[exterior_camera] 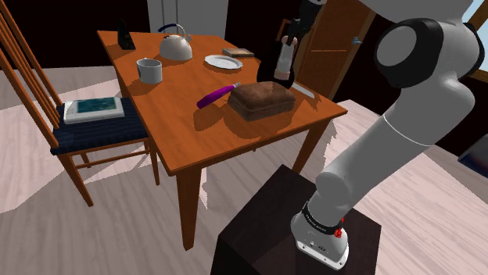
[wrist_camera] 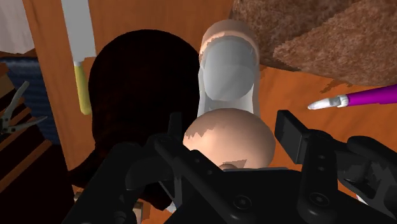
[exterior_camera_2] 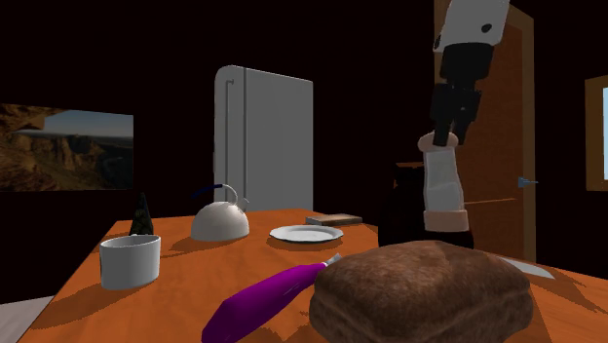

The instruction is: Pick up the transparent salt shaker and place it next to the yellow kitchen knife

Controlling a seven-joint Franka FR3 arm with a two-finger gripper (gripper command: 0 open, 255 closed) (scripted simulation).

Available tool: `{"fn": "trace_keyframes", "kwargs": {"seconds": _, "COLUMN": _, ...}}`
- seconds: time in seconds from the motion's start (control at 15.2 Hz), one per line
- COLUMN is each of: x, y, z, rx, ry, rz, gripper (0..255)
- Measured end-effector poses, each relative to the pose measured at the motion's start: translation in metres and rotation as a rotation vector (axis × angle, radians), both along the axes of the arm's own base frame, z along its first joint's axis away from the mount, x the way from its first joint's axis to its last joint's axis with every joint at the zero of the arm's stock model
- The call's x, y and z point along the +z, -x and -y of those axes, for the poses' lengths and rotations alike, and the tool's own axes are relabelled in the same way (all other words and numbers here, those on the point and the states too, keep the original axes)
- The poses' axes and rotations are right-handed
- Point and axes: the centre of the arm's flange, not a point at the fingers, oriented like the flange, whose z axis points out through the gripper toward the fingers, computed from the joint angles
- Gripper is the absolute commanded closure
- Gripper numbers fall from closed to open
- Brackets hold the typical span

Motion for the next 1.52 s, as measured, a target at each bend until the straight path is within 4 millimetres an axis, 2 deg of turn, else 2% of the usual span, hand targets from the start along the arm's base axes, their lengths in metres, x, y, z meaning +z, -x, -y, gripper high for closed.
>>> {"fn": "trace_keyframes", "kwargs": {"seconds": 0.53, "x": 0.004, "y": 0.053, "z": 0.095, "rx": -0.001, "ry": 0.001, "rz": 0.0, "gripper": 255}}
{"fn": "trace_keyframes", "kwargs": {"seconds": 0.79, "x": 0.003, "y": 0.083, "z": 0.132, "rx": 0.0, "ry": 0.0, "rz": 0.0, "gripper": 255}}
{"fn": "trace_keyframes", "kwargs": {"seconds": 0.99, "x": -0.009, "y": 0.087, "z": 0.14, "rx": 0.001, "ry": 0.0, "rz": 0.0, "gripper": 255}}
{"fn": "trace_keyframes", "kwargs": {"seconds": 1.52, "x": -0.05, "y": 0.088, "z": 0.141, "rx": 0.001, "ry": 0.0, "rz": 0.0, "gripper": 255}}
